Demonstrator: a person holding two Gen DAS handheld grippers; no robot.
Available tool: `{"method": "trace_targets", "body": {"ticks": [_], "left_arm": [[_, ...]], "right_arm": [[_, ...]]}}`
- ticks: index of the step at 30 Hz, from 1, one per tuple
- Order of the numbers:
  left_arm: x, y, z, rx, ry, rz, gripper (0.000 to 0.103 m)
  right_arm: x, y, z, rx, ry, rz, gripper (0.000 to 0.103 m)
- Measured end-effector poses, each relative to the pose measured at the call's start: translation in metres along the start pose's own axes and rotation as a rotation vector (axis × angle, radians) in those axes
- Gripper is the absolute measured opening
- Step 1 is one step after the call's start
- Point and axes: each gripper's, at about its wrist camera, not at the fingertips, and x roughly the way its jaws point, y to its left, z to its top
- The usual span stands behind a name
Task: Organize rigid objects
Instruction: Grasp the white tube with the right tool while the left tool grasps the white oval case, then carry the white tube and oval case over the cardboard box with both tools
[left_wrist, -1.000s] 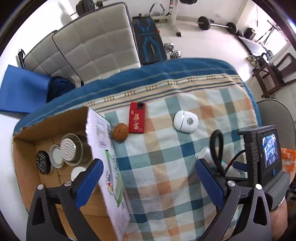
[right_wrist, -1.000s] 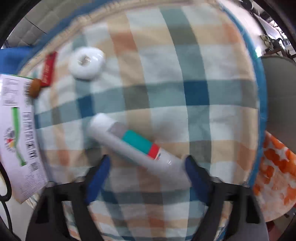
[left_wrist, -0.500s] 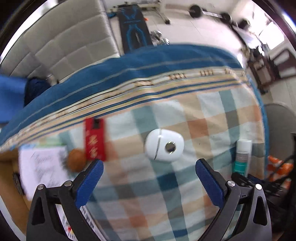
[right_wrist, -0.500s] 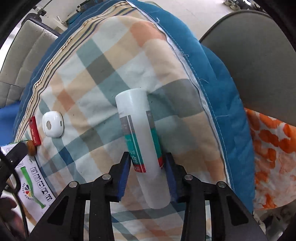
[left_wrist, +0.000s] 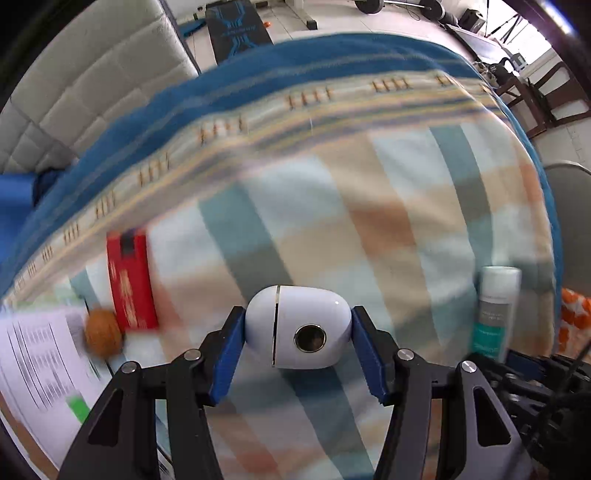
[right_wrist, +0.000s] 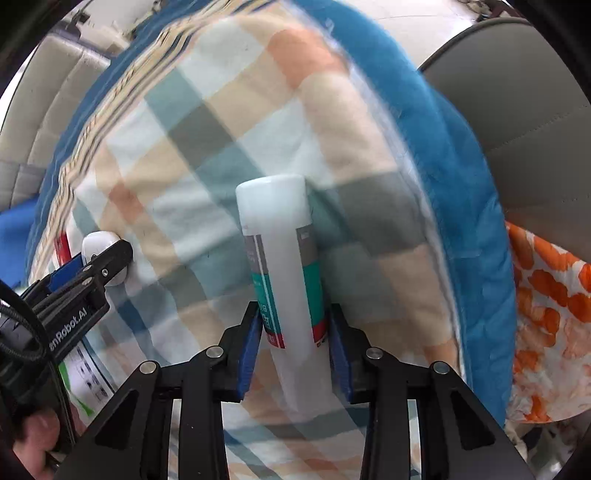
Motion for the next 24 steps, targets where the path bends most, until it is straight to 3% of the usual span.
{"method": "trace_targets", "body": {"ticks": [4, 6, 16, 24], "left_arm": [[0.0, 0.002, -0.036, -0.004, 0.031, -0.044, 0.055], [0.011, 0.007, -0.042, -0.032, 0.06, -0.059, 0.055], [0.006, 0.004, -0.048, -0.056, 0.035, -0.047, 0.054], [-0.032, 0.002, -0.063, -0.047, -0.025, -0.045, 0.054]], "right_arm": [[0.011, 0.005, -0.013, -0.077, 0.074, 0.019, 0.036], [0.012, 0.007, -0.014, -0.09, 0.066, 0.011, 0.037], [0.024, 0.024, 0.007, -0.069, 0.092, -0.062, 0.036], [0.01, 0.055, -0.025, -0.094, 0.056, -0.045, 0.034]]}}
